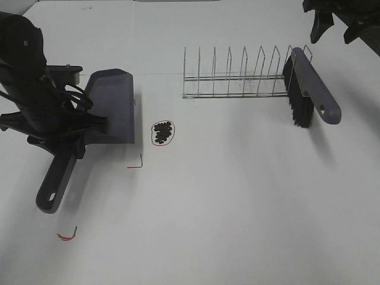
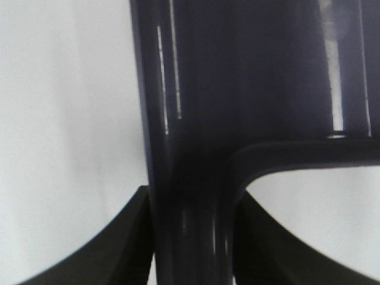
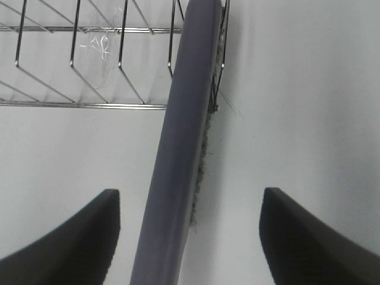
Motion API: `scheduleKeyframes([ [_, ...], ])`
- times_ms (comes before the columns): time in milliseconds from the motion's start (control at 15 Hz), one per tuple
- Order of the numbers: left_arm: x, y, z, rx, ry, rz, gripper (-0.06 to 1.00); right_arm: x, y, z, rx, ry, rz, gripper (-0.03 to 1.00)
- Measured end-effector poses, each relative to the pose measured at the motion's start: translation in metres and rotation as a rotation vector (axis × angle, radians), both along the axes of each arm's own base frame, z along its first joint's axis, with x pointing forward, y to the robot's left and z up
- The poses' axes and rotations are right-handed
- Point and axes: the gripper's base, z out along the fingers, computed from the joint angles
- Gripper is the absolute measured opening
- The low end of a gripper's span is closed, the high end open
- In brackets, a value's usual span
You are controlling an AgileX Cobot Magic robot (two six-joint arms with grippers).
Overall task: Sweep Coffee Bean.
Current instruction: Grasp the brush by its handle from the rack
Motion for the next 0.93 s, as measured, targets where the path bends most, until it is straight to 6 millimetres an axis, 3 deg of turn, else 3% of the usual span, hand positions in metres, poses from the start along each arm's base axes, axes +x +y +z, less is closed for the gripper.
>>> scheduleKeyframes([
  [333, 0.000, 0.000, 0.000, 0.000, 0.000, 0.000, 0.33, 0.031, 0.002, -0.035, 0.018, 0.023, 0.026, 0.55],
  [933, 0.000, 0.000, 0.000, 0.000, -0.001, 0.000, 0.33, 0.051, 0.003, -0.096, 0.029, 0.046, 0.037, 0.54],
])
